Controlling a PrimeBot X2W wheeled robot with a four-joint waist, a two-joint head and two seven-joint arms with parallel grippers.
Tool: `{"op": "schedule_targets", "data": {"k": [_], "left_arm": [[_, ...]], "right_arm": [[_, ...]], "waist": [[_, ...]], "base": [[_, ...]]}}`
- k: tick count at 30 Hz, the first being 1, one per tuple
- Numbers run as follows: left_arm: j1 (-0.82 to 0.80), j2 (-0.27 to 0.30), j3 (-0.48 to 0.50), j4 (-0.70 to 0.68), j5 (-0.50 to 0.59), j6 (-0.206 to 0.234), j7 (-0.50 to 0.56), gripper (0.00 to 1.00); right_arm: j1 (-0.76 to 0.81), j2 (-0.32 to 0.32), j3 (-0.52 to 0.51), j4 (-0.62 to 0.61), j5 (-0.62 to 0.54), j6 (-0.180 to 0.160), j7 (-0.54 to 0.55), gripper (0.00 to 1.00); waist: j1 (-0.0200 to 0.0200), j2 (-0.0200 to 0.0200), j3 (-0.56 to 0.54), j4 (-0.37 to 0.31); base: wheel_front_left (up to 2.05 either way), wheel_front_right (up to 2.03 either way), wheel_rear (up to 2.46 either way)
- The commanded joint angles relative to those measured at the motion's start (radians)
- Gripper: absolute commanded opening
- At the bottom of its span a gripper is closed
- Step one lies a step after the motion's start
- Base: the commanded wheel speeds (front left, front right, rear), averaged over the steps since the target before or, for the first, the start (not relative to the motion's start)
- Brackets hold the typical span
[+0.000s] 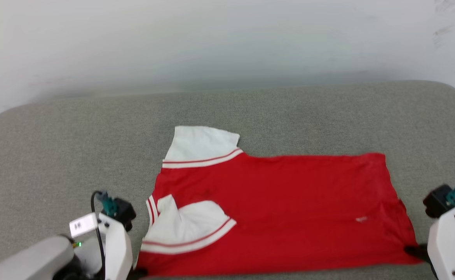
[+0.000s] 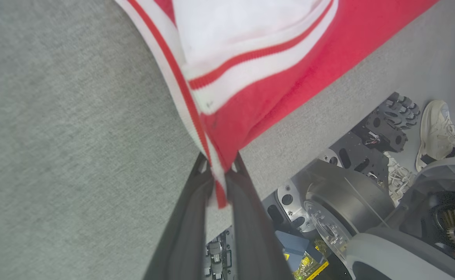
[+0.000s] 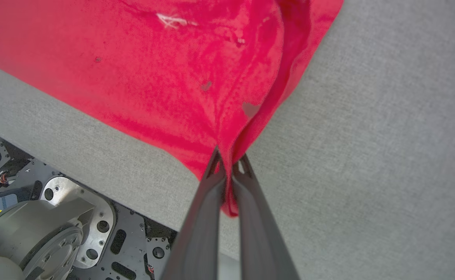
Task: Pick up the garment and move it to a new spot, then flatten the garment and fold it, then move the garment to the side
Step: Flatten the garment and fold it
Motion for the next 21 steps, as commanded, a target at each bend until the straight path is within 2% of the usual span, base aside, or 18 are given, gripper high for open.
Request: {"op": "schedule_targets", "data": {"k": [1,6,10,11,16,21], "left_arm": [[0.042,0.016,-0.009,-0.017,-0.003,0.014,0.000,0.00],[0.104,0.021,-0.015,-0.035,-0.011,0.043,-0.016,0.00],[0.129,0.005,-0.010,-0.008,-0.028,0.052,-0.037,0.00],[0.124,-0.003,-0.010,0.018,-0.010,0.052,-0.055,1.00],[0.102,0.016,0.002,0.004,0.009,0.037,-0.080,1.00],[0.056,0.064,0.046,-0.065,0.024,0.042,-0.118,1.00]], "right_arm": [[0.036,-0.029,0.006,-0.020,0.013,-0.001,0.002,0.00],[0.089,-0.054,0.004,-0.028,0.011,-0.001,-0.001,0.00],[0.108,-0.018,-0.001,0.005,-0.006,-0.001,-0.013,0.00],[0.112,0.008,-0.022,0.021,-0.007,-0.001,-0.034,1.00],[0.109,0.015,-0.061,0.007,-0.025,-0.001,-0.092,1.00],[0.099,0.005,-0.159,-0.026,-0.089,-0.001,-0.255,1.00]], "waist": [[0.0000,-0.0001,-0.007,0.000],[0.0000,-0.0001,0.013,-0.004],[0.0000,-0.0001,0.032,-0.006],[0.0000,-0.0001,0.034,-0.003],[0.0000,-0.0001,0.013,0.002],[0.0000,-0.0001,-0.015,0.004]], "base": [[0.00,0.00,0.00],[0.00,0.00,0.00],[0.00,0.00,0.00],[0.00,0.00,0.00],[0.00,0.00,0.00],[0.00,0.00,0.00]]}}
